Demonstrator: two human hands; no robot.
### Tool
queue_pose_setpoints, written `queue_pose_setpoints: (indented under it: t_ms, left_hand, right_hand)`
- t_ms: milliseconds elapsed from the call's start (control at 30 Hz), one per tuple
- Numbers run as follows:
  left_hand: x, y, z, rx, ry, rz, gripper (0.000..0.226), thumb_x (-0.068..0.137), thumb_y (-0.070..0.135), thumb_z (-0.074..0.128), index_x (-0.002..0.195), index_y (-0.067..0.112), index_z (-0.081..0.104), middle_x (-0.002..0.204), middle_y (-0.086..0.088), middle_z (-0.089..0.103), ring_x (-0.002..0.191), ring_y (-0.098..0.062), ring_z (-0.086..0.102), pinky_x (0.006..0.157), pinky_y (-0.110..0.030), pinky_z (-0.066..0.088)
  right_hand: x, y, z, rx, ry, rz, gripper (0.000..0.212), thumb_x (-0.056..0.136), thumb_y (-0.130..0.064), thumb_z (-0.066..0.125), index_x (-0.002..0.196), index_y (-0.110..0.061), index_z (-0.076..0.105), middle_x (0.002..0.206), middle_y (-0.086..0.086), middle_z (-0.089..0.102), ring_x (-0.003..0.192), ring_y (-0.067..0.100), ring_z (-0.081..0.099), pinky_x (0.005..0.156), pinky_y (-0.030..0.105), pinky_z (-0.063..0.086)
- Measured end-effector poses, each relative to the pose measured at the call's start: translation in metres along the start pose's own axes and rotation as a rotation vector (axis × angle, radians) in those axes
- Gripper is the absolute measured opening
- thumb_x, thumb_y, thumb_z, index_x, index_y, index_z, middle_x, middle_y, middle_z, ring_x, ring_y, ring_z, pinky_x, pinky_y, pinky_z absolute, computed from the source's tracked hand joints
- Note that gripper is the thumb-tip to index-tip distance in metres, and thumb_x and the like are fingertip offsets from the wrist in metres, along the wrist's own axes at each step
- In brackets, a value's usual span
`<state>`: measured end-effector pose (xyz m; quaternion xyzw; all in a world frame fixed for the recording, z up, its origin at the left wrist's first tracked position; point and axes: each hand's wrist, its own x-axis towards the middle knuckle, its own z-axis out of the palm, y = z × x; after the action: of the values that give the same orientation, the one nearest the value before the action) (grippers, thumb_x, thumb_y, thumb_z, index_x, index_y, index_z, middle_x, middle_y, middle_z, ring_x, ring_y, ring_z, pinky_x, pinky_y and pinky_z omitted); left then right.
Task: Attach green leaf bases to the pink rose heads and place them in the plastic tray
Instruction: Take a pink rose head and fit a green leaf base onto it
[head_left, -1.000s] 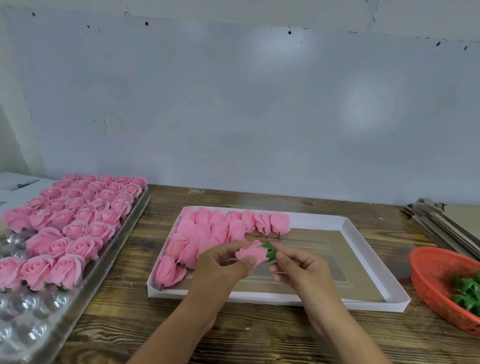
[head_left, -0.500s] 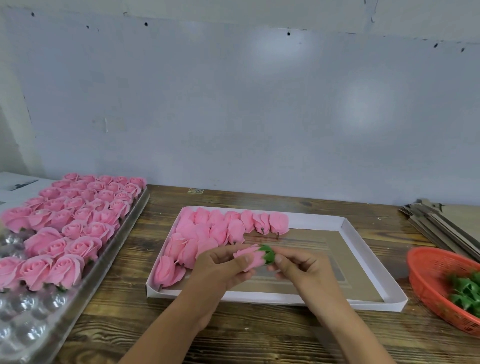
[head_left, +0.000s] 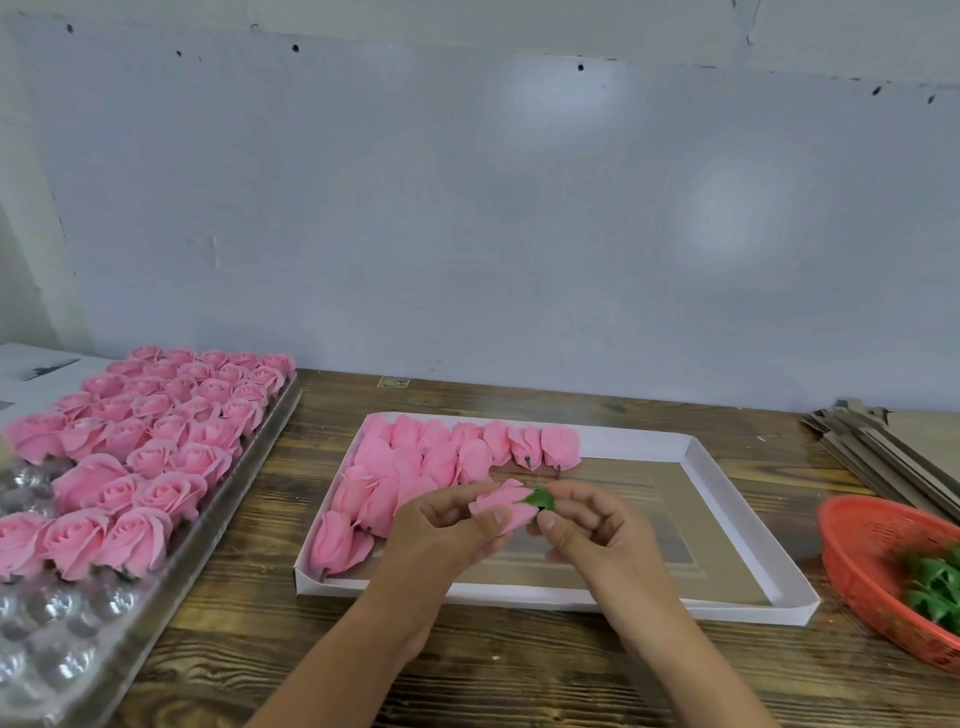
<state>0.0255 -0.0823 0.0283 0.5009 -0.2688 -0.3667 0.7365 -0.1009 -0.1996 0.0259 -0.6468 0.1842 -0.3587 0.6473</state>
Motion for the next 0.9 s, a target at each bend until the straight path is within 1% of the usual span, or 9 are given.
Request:
queue_pose_setpoints:
  t_ms: [167, 267, 367, 467, 567, 633, 700, 767, 900]
  left_hand:
    - [0.000, -0.003, -0.001, 0.097, 0.009, 0.023, 0.035, 0.066, 0.028, 0.083, 0.100, 0.026, 0.081, 0.106, -0.006, 0.078, 0.104, -0.022, 0.073, 0.081, -0.026, 0.059]
    - [0.000, -0.005, 0.000, 0.144, 0.019, 0.041, 0.034, 0.066, 0.030, 0.083, 0.100, 0.029, 0.081, 0.105, -0.005, 0.078, 0.105, -0.024, 0.072, 0.083, -0.030, 0.059]
    - [-0.001, -0.005, 0.000, 0.149, 0.017, 0.046, 0.034, 0.064, 0.032, 0.083, 0.097, 0.032, 0.081, 0.103, -0.004, 0.079, 0.102, -0.021, 0.073, 0.082, -0.028, 0.059]
    - [0.000, -0.005, -0.001, 0.156, -0.005, 0.041, 0.034, 0.066, 0.028, 0.083, 0.099, 0.031, 0.081, 0.103, -0.005, 0.078, 0.101, -0.021, 0.073, 0.079, -0.026, 0.059]
    - [0.000, -0.007, -0.002, 0.179, -0.019, 0.042, 0.035, 0.066, 0.023, 0.083, 0.101, 0.029, 0.080, 0.104, -0.005, 0.078, 0.101, -0.022, 0.073, 0.077, -0.025, 0.058]
    - [0.001, -0.007, -0.004, 0.187, -0.012, 0.044, 0.039, 0.066, 0.021, 0.085, 0.104, 0.025, 0.078, 0.105, -0.005, 0.078, 0.101, -0.023, 0.073, 0.080, -0.029, 0.059]
    - [0.002, -0.008, -0.005, 0.206, -0.010, 0.046, 0.050, 0.065, 0.021, 0.087, 0.113, 0.023, 0.073, 0.108, -0.004, 0.077, 0.103, -0.025, 0.073, 0.087, -0.035, 0.059]
    - [0.003, -0.008, -0.006, 0.225, -0.011, 0.050, 0.056, 0.064, 0.022, 0.089, 0.117, 0.024, 0.071, 0.108, -0.005, 0.077, 0.103, -0.026, 0.073, 0.092, -0.041, 0.058]
    - [0.003, -0.010, -0.007, 0.249, -0.005, 0.066, 0.048, 0.071, 0.011, 0.089, 0.112, 0.028, 0.074, 0.107, -0.008, 0.077, 0.101, -0.028, 0.073, 0.094, -0.046, 0.058]
  right_hand:
    - [0.000, 0.003, 0.000, -0.022, 0.003, 0.017, 0.017, 0.087, 0.000, 0.067, 0.100, -0.010, 0.071, 0.091, 0.006, 0.078, 0.081, 0.013, 0.073, 0.063, 0.021, 0.055]
    - [-0.001, 0.004, 0.001, -0.046, -0.010, 0.018, 0.018, 0.087, -0.003, 0.069, 0.099, -0.014, 0.074, 0.090, 0.004, 0.078, 0.083, 0.014, 0.074, 0.062, 0.020, 0.055]
    - [-0.002, 0.003, 0.001, -0.040, -0.012, 0.047, 0.018, 0.090, -0.004, 0.065, 0.102, -0.013, 0.075, 0.091, 0.005, 0.078, 0.084, 0.014, 0.074, 0.060, 0.020, 0.055]
    - [-0.002, 0.000, -0.002, -0.026, -0.032, 0.083, 0.021, 0.095, -0.005, 0.059, 0.103, -0.012, 0.076, 0.096, 0.006, 0.078, 0.090, 0.016, 0.073, 0.062, 0.021, 0.056]
    - [-0.002, -0.002, -0.004, -0.061, -0.052, 0.091, 0.022, 0.095, -0.004, 0.059, 0.102, -0.012, 0.077, 0.097, 0.004, 0.078, 0.089, 0.011, 0.071, 0.065, 0.020, 0.055]
    - [-0.002, -0.002, -0.004, -0.075, -0.054, 0.096, 0.022, 0.095, -0.003, 0.059, 0.100, -0.014, 0.078, 0.096, 0.004, 0.078, 0.087, 0.008, 0.070, 0.066, 0.020, 0.054]
    - [-0.002, -0.003, -0.003, -0.073, -0.050, 0.106, 0.023, 0.094, -0.002, 0.060, 0.096, -0.016, 0.079, 0.094, 0.004, 0.078, 0.084, 0.007, 0.070, 0.065, 0.020, 0.054]
    - [-0.002, -0.003, -0.003, -0.064, -0.046, 0.116, 0.026, 0.093, -0.002, 0.061, 0.088, -0.019, 0.080, 0.092, 0.004, 0.078, 0.081, 0.006, 0.069, 0.064, 0.019, 0.054]
    - [-0.002, -0.004, -0.003, -0.070, -0.047, 0.115, 0.034, 0.091, 0.000, 0.063, 0.078, -0.026, 0.082, 0.085, 0.003, 0.078, 0.075, 0.003, 0.067, 0.062, 0.018, 0.054]
